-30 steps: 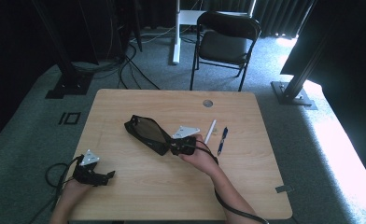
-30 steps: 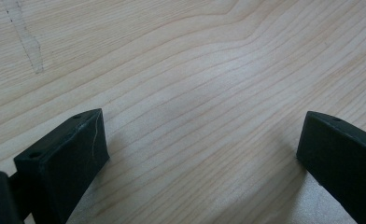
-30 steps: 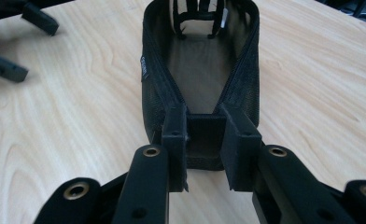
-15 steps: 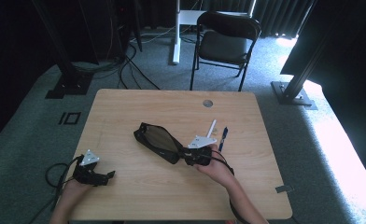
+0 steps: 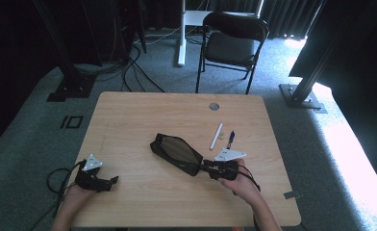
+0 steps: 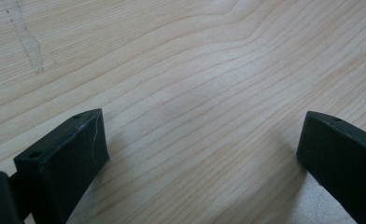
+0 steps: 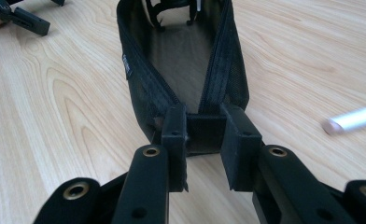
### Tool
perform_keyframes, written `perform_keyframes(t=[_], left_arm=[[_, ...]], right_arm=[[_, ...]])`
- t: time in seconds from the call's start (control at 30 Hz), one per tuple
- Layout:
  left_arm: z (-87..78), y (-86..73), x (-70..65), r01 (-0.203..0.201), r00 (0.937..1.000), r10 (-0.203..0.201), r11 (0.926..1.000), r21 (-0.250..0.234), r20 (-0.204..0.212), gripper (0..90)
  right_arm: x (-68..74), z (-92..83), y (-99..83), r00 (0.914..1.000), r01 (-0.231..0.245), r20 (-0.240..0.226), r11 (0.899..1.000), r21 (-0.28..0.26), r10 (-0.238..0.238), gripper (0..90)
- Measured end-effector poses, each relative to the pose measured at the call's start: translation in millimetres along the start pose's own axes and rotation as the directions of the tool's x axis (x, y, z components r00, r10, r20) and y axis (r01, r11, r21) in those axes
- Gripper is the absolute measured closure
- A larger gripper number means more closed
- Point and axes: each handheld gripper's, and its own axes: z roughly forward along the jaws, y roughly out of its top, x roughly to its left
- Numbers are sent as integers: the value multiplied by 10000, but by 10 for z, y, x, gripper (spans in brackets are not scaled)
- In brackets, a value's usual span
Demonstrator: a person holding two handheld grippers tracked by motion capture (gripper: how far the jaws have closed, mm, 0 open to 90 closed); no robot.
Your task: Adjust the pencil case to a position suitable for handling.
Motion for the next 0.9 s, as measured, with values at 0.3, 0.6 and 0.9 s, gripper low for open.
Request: perform_keyframes(t=[0.3,0.6,0.9], left_arm=[[0,0,0,1,10000,-1,10000,-3,0,21],[1,-1,-2,28,10000,-28,10000,-17,-4,21],[1,-1,-1,22,10000,-22,10000,-10,-3,21]], right_arm=[[-81,-277,-202,9987,-459,237,9989,-67,460,728],[-110,-532,-367,9953,-800,532,9967,-125,806,728],[-135,-733,-512,9910,-1037,834,9945,-115,1043,728]])
